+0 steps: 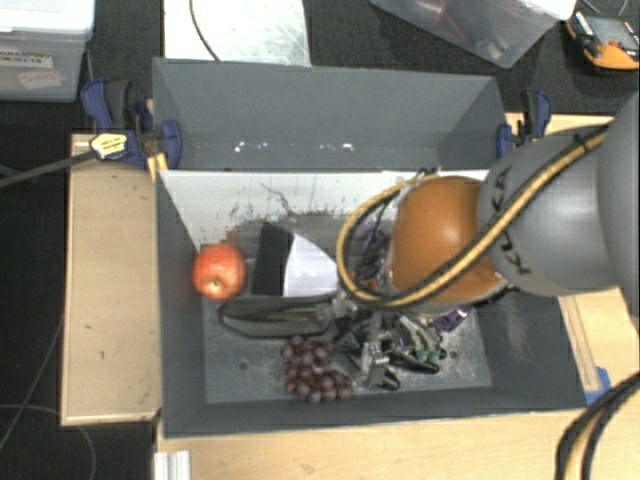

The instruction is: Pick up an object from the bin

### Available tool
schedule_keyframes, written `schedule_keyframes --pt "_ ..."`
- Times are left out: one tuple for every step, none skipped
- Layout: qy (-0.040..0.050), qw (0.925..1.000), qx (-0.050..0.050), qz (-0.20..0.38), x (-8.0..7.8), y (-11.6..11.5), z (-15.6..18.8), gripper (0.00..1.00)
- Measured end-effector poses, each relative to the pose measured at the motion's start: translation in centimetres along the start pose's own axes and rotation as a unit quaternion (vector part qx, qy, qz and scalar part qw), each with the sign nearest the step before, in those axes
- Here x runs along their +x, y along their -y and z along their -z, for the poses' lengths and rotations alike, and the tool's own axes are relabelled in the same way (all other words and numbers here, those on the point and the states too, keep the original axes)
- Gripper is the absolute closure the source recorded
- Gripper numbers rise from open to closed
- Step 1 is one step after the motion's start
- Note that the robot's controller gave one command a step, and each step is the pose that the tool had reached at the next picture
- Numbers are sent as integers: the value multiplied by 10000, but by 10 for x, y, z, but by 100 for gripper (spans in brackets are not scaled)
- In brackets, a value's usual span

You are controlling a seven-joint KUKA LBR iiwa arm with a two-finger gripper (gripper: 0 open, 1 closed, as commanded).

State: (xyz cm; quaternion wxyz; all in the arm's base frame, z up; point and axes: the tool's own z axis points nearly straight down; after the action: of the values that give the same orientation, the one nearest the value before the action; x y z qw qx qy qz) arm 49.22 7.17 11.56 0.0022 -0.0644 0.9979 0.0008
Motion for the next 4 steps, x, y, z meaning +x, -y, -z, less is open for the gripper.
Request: schedule_keyframes --pt "99 9982 -14 -584 4 25 37 0" --pt "76 9990 -10 -446 2 18 22 0" --pt "77 10000 -5 -48 -29 88 -46 0" --pt "50 10000 -10 -54 -25 83 -35 0"
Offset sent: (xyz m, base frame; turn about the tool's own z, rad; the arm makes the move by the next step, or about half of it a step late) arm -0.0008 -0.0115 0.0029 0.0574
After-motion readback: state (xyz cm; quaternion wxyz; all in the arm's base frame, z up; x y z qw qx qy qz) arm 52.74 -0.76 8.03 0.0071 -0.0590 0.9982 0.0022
